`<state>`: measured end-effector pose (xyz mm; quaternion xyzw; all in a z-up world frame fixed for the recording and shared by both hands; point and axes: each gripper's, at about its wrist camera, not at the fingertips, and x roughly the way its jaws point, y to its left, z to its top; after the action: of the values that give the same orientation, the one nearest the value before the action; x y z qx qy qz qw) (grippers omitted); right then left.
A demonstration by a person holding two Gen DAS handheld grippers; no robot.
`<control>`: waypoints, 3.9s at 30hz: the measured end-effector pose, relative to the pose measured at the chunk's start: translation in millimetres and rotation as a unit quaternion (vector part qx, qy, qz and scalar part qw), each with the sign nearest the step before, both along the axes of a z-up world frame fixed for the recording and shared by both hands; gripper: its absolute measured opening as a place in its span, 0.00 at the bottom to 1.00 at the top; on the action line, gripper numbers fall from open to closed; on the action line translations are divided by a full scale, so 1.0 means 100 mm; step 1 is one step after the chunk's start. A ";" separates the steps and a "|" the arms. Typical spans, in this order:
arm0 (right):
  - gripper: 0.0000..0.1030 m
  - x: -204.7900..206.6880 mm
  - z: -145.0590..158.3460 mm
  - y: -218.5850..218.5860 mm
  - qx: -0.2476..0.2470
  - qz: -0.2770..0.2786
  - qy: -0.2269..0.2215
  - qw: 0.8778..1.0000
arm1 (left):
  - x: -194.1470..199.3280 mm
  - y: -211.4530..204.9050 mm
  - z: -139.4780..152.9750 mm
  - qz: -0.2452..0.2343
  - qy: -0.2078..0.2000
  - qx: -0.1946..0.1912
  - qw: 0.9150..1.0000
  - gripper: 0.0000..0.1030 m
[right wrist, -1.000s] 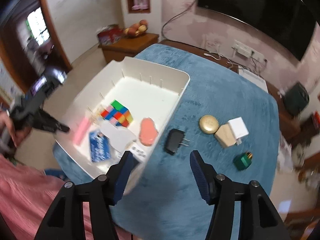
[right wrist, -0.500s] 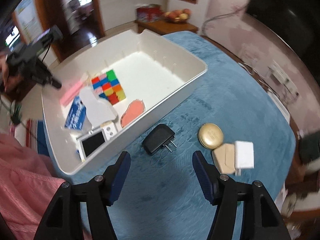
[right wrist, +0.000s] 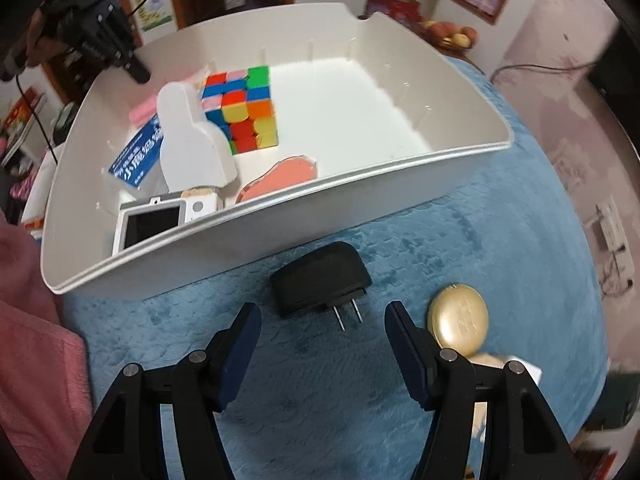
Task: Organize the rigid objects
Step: 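Move the right gripper to the black charger and grasp it, then carry the black charger into the tray and open the right gripper, then move the right gripper to the green gold-capped jar and grasp it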
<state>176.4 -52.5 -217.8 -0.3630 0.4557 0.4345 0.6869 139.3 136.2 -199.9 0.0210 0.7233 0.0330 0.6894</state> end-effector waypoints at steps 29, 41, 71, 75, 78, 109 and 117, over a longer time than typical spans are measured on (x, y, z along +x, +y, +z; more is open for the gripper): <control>0.63 0.05 -0.26 0.12 0.021 -0.073 0.014 0.997 | -0.04 -0.11 0.02 0.006 -0.009 0.025 1.000 0.10; 0.62 -0.38 -0.26 -0.15 0.047 -0.298 0.089 0.949 | -0.06 -0.12 0.04 -0.046 0.003 0.004 0.999 0.10; 0.62 -1.54 0.61 -0.60 0.179 -0.637 0.013 0.750 | 0.04 -0.08 -0.02 -0.143 0.024 -0.048 0.988 0.10; 0.62 -1.46 0.85 -0.34 0.207 -0.630 -0.011 0.748 | 0.07 -0.08 -0.01 -0.167 0.026 -0.051 0.984 0.10; 0.62 -1.36 0.93 -0.13 0.216 -0.619 -0.025 0.755 | 0.09 -0.08 0.00 -0.187 0.025 -0.049 0.981 0.10; 0.76 -1.25 1.03 0.18 0.201 -0.611 -0.033 0.765 | 0.12 -0.22 0.01 -0.203 0.036 -0.039 0.978 0.14; 0.76 -1.12 1.01 -0.29 0.207 -0.634 -0.020 0.745 | 0.20 -0.15 -0.04 -0.141 0.035 -0.027 0.989 0.14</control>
<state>64.7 -81.5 -116.9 0.1522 0.4655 -0.0246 0.8715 159.1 120.7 -204.1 0.1057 0.7375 -0.0850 0.6616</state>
